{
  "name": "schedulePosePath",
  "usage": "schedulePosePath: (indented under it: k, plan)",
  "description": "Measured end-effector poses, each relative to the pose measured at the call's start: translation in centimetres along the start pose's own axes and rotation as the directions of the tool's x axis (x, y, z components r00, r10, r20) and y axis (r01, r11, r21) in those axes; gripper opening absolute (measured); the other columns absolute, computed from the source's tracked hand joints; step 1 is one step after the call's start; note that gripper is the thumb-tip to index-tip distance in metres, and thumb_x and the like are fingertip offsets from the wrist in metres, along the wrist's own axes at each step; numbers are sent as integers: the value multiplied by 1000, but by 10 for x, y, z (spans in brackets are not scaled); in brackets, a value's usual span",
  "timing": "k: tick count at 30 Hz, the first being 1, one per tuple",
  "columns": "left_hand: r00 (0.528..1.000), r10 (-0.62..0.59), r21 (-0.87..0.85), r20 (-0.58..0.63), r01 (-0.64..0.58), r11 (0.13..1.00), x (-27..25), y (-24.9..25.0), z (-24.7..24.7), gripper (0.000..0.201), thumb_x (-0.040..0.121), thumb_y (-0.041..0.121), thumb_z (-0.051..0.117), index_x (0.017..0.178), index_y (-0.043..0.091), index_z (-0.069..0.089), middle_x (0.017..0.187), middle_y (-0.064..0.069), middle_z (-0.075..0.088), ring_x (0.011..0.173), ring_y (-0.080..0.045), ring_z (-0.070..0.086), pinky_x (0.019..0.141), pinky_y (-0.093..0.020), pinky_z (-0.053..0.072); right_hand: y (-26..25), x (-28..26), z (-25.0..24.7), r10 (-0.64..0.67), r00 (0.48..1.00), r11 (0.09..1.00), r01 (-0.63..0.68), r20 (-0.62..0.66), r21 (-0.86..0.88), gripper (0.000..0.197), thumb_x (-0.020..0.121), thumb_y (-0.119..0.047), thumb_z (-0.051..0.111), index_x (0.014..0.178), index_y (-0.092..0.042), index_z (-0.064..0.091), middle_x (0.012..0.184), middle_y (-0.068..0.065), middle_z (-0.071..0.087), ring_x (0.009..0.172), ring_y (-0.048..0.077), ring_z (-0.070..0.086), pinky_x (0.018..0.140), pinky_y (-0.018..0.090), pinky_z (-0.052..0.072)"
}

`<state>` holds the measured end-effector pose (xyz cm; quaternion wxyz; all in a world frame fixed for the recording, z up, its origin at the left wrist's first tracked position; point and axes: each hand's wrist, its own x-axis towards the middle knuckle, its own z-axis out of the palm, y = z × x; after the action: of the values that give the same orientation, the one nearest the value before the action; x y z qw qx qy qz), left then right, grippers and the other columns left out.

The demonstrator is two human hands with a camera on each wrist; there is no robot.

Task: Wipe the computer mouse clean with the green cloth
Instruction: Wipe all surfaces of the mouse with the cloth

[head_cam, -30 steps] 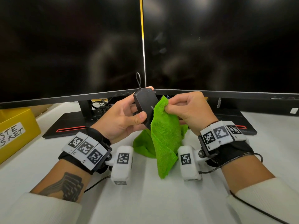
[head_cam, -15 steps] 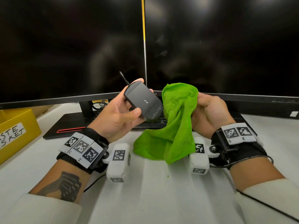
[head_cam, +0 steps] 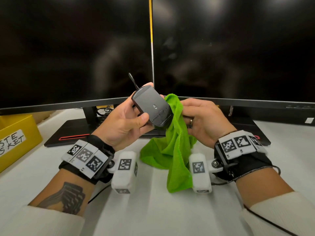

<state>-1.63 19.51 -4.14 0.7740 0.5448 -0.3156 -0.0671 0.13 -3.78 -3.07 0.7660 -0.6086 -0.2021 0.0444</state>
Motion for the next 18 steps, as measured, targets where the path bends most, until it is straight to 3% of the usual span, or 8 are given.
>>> schedulePosePath:
  k: [3,5,7,10,13,14,16,18]
  plan:
    - [1000,18,33,-6,-17,999,1,-2,1,82,93,-8,61,162,23,30,161,-19,43,148,-41,42,113,-50,46,1,1,1,-73,997,991,69,-33,-114,18,85,5,70,103,5,73,75,8,73,67,21,70,76,51,59]
    - [1000,27,59,-9,-26,998,1,-3,1,79,93,-12,45,162,22,29,161,-19,43,147,-41,43,114,-50,45,4,2,0,-88,994,985,78,-60,-154,18,83,9,71,101,6,73,81,12,77,75,28,74,76,54,62]
    - [1000,26,70,-8,-26,997,1,-3,1,78,92,-12,43,162,21,29,160,-18,45,147,-40,44,114,-51,45,5,3,0,-91,992,984,77,-85,-158,16,81,12,71,92,2,74,81,16,77,75,32,74,70,50,64]
    - [999,29,73,-23,-28,997,0,-2,1,78,93,-9,49,161,22,30,158,-17,47,146,-40,45,112,-49,48,6,7,-3,-64,980,987,33,-190,-160,17,79,13,69,81,-2,75,73,18,71,65,29,70,62,40,60]
    - [1000,20,37,-19,-19,999,-1,0,2,88,88,2,74,162,23,30,160,-19,43,146,-39,45,112,-50,47,6,13,-8,-32,951,991,-10,-307,-133,11,80,8,70,79,-2,74,75,20,66,67,30,67,64,39,58]
    - [1000,16,34,-24,-15,999,-1,0,3,90,87,4,76,162,24,30,161,-20,42,145,-38,47,112,-50,48,5,14,-9,-49,942,991,5,-332,-132,12,81,7,70,78,-4,74,75,20,67,68,30,67,64,40,59]
    - [999,10,38,-47,-8,999,0,1,4,88,86,3,72,162,24,30,161,-21,41,141,-37,49,113,-52,46,4,14,-9,-124,934,987,82,-334,-136,18,78,7,69,72,-10,72,78,21,69,71,30,69,65,40,59]
    - [999,1,31,-51,1,1000,1,1,4,95,83,8,82,161,25,31,162,-24,37,140,-39,47,114,-55,41,1,11,-6,-212,946,973,181,-245,-142,20,71,3,72,68,-16,73,83,21,69,75,32,66,68,42,55]
